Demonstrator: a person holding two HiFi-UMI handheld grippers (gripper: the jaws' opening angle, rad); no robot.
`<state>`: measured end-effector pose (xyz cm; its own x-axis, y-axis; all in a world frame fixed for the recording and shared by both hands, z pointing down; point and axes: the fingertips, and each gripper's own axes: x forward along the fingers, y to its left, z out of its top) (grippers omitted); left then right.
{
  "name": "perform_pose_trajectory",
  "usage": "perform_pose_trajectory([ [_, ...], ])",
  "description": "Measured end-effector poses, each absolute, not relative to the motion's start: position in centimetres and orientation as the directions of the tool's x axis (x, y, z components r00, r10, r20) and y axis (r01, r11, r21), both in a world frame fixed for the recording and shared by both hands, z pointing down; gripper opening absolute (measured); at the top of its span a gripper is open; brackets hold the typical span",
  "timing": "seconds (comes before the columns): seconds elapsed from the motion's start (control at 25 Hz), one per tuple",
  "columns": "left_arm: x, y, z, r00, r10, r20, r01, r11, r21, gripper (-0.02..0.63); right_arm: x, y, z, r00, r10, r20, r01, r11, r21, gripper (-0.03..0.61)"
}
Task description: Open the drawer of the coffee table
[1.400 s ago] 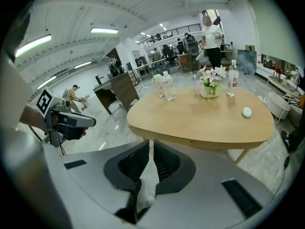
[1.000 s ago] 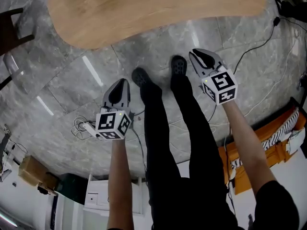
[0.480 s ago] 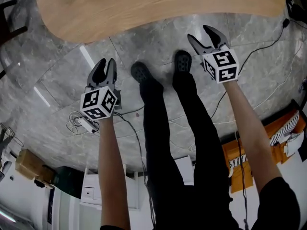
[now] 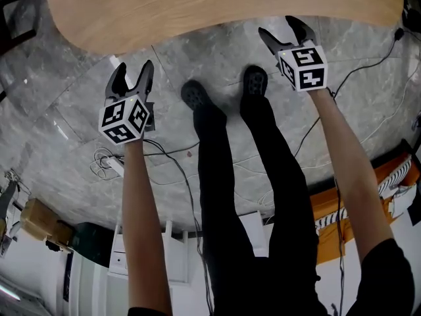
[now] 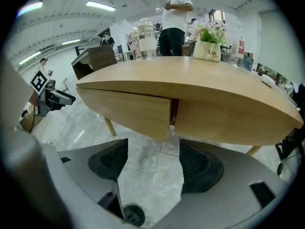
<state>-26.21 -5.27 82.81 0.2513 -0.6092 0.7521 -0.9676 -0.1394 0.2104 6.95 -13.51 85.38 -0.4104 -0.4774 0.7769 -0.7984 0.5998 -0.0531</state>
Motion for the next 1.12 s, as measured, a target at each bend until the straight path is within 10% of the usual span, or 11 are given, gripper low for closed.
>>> perform_pose_trajectory([
  [1.12, -26.4, -8.7, 84.2, 0.232, -0.589, 0.774, -0.959, -0.274, 0.079, 0.377, 3.9, -16.3, 86.2, -0.437, -0.426, 0.792, -0.719, 0.695, -0.023, 0.290],
])
